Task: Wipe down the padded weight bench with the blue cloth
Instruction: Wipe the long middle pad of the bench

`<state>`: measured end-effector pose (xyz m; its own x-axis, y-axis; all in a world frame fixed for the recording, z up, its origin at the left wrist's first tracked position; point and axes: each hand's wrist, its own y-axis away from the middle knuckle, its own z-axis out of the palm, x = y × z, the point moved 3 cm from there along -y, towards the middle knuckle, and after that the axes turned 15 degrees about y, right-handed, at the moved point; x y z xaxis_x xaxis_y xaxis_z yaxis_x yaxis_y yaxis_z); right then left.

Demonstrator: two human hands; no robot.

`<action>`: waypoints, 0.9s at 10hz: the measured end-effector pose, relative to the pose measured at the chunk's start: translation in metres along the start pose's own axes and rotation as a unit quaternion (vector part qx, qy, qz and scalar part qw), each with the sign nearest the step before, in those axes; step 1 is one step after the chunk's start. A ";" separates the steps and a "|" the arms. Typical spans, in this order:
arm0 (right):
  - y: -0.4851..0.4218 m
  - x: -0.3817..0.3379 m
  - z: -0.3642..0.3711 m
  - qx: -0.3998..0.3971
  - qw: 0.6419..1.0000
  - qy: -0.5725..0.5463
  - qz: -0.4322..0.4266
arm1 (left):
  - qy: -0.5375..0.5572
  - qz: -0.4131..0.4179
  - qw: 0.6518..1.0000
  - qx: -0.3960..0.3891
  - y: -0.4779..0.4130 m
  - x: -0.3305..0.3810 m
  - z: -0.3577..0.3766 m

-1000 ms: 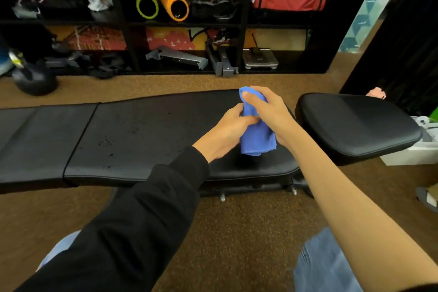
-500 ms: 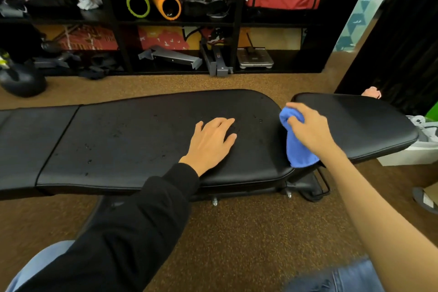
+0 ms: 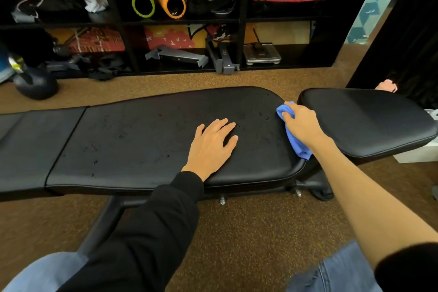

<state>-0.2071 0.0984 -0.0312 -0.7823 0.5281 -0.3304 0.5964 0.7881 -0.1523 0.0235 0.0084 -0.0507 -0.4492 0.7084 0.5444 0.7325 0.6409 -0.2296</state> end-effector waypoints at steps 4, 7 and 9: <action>0.083 -0.015 0.003 0.019 0.996 0.082 -0.033 | 0.001 -0.002 1.000 -0.010 0.002 -0.003 0.002; 0.021 -0.013 0.003 0.036 0.998 0.054 0.008 | 0.003 -0.002 1.000 -0.015 0.004 -0.001 0.001; 0.057 -0.020 -0.001 0.041 0.996 0.074 -0.022 | 0.007 -0.003 1.000 -0.015 0.005 -0.001 0.000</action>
<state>-0.1581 0.1331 -0.0324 -0.8228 0.5389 -0.1807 0.5682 0.7865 -0.2420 0.0273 0.0105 -0.0528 -0.4464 0.7001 0.5573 0.7452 0.6356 -0.2015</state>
